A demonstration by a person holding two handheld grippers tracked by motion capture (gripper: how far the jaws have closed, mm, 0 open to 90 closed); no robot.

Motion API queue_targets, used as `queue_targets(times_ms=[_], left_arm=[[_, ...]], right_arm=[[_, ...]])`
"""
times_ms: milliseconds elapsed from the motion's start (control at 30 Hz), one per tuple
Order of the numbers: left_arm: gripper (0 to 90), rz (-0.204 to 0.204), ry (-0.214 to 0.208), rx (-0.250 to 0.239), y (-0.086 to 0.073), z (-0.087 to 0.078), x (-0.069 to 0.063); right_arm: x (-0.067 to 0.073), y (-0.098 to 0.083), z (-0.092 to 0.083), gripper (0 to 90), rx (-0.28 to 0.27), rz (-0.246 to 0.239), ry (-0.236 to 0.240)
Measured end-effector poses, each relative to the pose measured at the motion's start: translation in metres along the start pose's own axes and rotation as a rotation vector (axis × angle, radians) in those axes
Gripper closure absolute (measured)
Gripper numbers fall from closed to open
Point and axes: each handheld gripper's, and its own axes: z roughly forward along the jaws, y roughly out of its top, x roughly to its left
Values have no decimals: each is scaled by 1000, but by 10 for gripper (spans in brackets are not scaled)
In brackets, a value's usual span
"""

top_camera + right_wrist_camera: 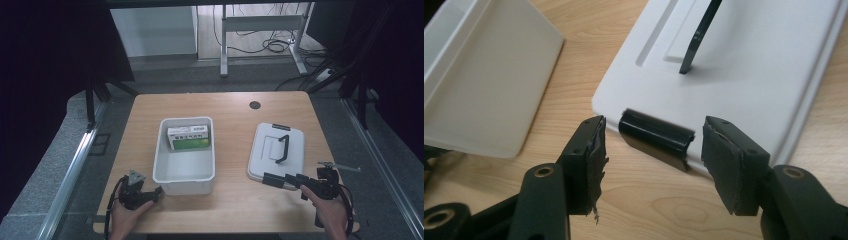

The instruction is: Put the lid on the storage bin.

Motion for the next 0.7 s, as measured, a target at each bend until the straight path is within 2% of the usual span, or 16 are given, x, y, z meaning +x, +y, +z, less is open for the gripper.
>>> queue_targets(times_ms=[200,467,700], left_arm=[[130,0,0,0,0,0,0],[129,1,-1,0,0,0,0],[129,0,0,0,0,0,0]], right_arm=[[1,7,-5,434,-14,-10,-20],[7,17,-3,463,22,-4,-34],[20,33,1,463,55,-23,-60]])
